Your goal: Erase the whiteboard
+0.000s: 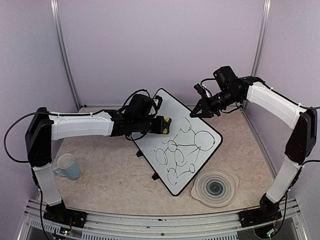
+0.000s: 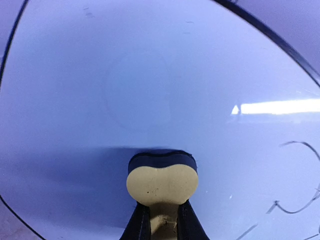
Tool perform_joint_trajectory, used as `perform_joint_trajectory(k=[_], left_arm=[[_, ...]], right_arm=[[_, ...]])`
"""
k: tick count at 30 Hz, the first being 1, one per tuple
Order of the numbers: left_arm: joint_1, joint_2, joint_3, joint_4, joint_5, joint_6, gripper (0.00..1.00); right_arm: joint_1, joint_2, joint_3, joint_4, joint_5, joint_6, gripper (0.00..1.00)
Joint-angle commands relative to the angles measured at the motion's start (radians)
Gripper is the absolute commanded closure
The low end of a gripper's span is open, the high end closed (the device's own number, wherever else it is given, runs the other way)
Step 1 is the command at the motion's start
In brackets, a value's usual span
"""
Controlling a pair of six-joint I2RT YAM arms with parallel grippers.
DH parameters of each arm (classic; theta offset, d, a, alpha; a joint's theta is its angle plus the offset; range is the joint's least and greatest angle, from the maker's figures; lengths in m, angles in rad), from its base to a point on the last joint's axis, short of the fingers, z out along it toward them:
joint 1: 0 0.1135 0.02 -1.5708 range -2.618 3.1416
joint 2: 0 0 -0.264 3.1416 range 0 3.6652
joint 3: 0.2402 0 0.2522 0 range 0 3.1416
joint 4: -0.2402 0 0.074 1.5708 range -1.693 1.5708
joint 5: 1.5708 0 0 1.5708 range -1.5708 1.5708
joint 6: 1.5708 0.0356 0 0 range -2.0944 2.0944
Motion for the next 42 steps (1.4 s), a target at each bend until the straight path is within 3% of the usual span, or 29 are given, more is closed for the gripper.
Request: perform_joint_trajectory(k=[1, 5, 11, 16, 19, 24, 29, 35, 42], left_arm=[[0.067, -0.004, -0.036, -0.014, -0.064, -0.056, 1.00], [0.045, 0.030, 0.021, -0.033, -0.043, 0.039, 1.00], [-0.057, 0.038, 0.091, 0.003, 0.114, 0.143, 1.00], [-0.135, 0.052, 0.162, -0.009, 0.125, 0.177, 1.00], [-0.139, 0.093, 0.249, -0.094, 0.091, 0.145, 1.00], [-0.119, 0.141, 0.317, -0.261, -0.197, 0.125, 1.00], [-0.071, 0.127, 0.329, -0.337, -0.264, 0.134, 1.00], [-0.036, 0.120, 0.339, -0.331, -0.152, 0.176, 1.00], [-0.132, 0.189, 0.430, -0.327, 0.031, 0.283, 1.00]], right_arm=[[0.038, 0.014, 0.032, 0.072, -0.063, -0.025, 1.00], [0.038, 0.018, 0.030, 0.078, -0.065, -0.023, 1.00], [0.038, 0.032, 0.048, 0.078, -0.076, -0.017, 1.00], [0.038, 0.038, 0.066, 0.063, -0.068, -0.023, 1.00], [0.038, 0.035, 0.061, 0.068, -0.067, -0.018, 1.00], [0.038, 0.030, 0.047, 0.081, -0.066, -0.012, 1.00], [0.038, 0.028, 0.048, 0.084, -0.066, -0.001, 1.00], [0.038, 0.032, 0.059, 0.081, -0.067, 0.008, 1.00], [0.038, 0.029, 0.051, 0.088, -0.063, 0.018, 1.00]])
